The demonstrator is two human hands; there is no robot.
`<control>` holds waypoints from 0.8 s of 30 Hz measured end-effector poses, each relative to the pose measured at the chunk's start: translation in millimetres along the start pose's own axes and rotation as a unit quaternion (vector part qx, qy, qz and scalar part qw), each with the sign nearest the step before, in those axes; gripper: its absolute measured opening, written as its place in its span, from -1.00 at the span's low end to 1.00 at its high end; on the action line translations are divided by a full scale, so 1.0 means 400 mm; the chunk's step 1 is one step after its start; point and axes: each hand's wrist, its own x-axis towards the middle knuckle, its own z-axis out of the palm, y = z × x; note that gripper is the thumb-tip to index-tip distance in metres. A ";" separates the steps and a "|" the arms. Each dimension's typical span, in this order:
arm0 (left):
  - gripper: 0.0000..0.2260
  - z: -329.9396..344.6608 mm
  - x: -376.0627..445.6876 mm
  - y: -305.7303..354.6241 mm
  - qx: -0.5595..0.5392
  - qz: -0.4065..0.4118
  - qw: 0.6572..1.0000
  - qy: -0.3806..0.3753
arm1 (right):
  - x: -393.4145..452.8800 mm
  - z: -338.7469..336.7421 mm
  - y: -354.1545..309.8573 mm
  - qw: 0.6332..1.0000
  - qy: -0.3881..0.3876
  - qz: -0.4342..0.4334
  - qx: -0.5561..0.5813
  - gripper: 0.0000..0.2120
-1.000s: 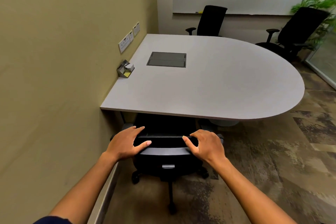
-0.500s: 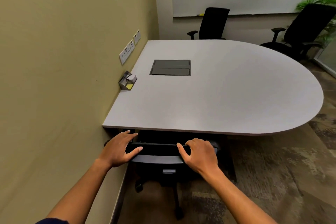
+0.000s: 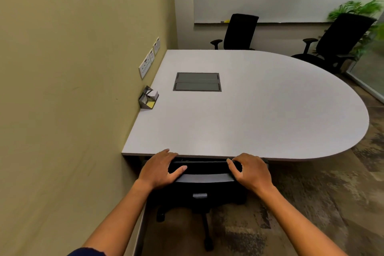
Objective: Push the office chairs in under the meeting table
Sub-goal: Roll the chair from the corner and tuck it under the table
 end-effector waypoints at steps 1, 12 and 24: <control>-0.07 0.002 0.004 -0.010 0.000 0.001 1.000 -0.004 | 0.005 0.008 -0.005 1.000 0.000 0.004 -0.001 -0.32; -0.12 -0.036 0.133 -0.129 0.011 0.009 1.000 0.024 | 0.140 0.030 -0.073 1.000 -0.001 0.012 -0.016 -0.32; -0.36 -0.013 0.238 -0.151 0.001 0.045 0.999 0.013 | 0.194 0.074 -0.031 0.999 0.000 0.032 -0.008 -0.31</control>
